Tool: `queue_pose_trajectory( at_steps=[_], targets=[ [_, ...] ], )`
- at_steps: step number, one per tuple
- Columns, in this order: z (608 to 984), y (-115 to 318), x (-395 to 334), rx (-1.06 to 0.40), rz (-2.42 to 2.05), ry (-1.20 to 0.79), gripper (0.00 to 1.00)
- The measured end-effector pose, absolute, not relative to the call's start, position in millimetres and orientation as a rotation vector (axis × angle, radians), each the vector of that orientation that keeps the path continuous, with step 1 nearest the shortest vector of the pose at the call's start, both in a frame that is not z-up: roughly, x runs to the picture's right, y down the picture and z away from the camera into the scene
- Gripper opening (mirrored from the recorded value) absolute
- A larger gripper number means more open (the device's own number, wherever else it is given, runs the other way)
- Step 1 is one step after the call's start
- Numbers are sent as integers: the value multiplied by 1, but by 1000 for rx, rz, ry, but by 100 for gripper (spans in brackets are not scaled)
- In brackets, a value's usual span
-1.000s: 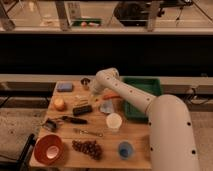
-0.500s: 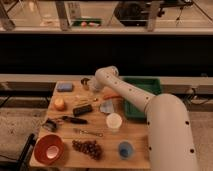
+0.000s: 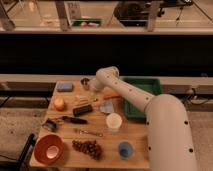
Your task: Place banana in plastic cup
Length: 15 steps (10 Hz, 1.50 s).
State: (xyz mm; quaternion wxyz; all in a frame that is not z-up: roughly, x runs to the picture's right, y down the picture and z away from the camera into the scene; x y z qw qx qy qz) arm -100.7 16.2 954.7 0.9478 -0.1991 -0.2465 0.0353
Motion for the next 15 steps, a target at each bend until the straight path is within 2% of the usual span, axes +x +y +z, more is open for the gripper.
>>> queue_pose_trajectory(
  at_steps=[2, 9, 15],
  targets=[
    [958, 23, -99, -418, 87, -504, 75],
    [967, 41, -103, -482, 114, -533, 73],
    [974, 52, -110, -558, 138, -588, 38]
  ],
)
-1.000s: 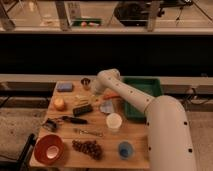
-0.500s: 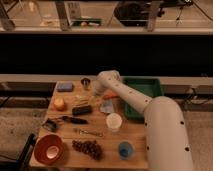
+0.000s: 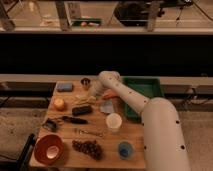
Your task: Place banana in plastic cup
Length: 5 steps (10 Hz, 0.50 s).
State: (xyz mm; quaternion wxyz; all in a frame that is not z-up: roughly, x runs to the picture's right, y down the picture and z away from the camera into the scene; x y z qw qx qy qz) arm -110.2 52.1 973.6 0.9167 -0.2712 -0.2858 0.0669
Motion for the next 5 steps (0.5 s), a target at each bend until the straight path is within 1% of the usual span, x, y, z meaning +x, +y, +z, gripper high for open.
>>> queue_pose_trajectory(
  at_steps=[1, 2, 4, 5],
  targets=[
    [975, 53, -111, -570, 137, -595, 36],
    [976, 55, -111, -584, 136, -603, 26],
    [973, 54, -111, -591, 134, -611, 10],
    [965, 49, -112, -584, 128, -617, 3]
  ],
)
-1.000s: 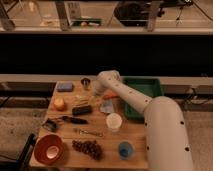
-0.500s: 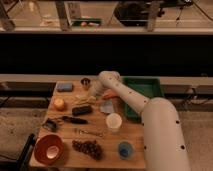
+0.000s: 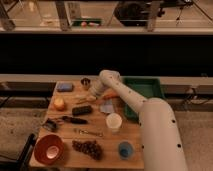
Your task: Place banana in plastic cup
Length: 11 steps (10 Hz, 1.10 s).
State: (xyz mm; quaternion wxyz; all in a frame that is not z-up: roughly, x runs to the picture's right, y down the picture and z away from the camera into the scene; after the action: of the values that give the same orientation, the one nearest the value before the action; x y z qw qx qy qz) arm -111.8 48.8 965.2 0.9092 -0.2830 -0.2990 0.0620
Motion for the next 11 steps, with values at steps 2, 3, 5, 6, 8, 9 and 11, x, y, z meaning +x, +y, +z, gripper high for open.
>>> queue_pose_trajectory(
  at_steps=[2, 3, 5, 6, 8, 9, 11],
  targets=[
    [940, 32, -109, -553, 115, -623, 2],
    [922, 22, -109, -534, 104, -627, 2],
    [879, 0, -101, -487, 91, -633, 2],
    [858, -6, -92, -467, 93, -631, 2],
    [822, -5, -59, -434, 109, -611, 2],
    [808, 0, -42, -424, 115, -597, 2],
    [762, 22, -5, -405, 117, -546, 2]
  ],
)
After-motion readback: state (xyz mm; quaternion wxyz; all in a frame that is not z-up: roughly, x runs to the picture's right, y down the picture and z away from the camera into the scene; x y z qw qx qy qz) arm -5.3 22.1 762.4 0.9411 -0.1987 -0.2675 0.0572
